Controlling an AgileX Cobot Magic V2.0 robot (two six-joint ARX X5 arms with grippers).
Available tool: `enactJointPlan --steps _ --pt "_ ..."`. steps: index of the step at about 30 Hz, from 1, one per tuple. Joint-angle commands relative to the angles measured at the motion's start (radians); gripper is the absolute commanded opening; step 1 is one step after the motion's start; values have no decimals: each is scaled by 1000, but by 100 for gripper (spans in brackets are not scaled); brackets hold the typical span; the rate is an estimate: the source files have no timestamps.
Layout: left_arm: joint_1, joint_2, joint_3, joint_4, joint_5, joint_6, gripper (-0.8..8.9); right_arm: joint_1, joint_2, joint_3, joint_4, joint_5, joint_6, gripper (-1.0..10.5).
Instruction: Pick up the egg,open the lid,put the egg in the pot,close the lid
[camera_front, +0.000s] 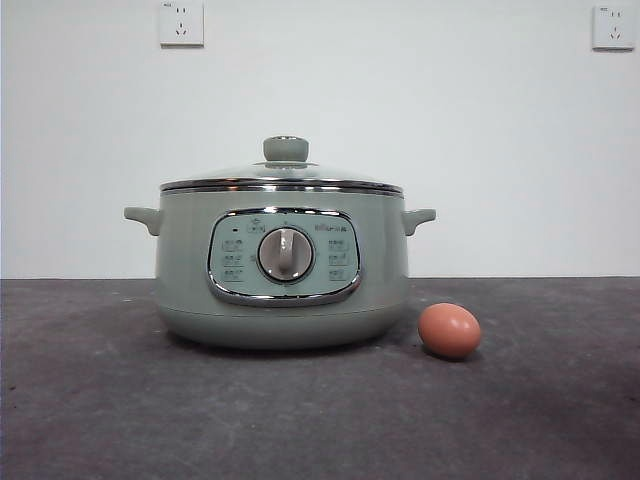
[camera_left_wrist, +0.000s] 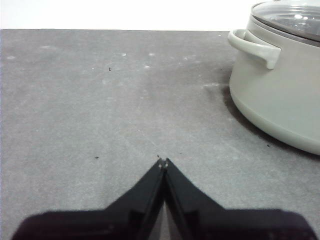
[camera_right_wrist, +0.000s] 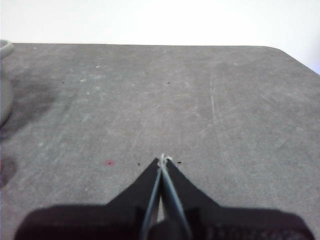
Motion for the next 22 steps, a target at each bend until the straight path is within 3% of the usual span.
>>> enactJointPlan --steps 1,8,12,22 --pt "3 1 -10 6 2 -6 -3 0 -2 -9 6 -1 80 1" --pt "3 1 -5 6 9 -49 -5 0 -2 -6 8 -11 161 -9" --pt "3 1 34 -18 13 -67 -7 0 -2 24 6 -14 243 -9" --pt "3 83 228 -87 68 -129 -7 0 51 206 -34 -71 275 -11"
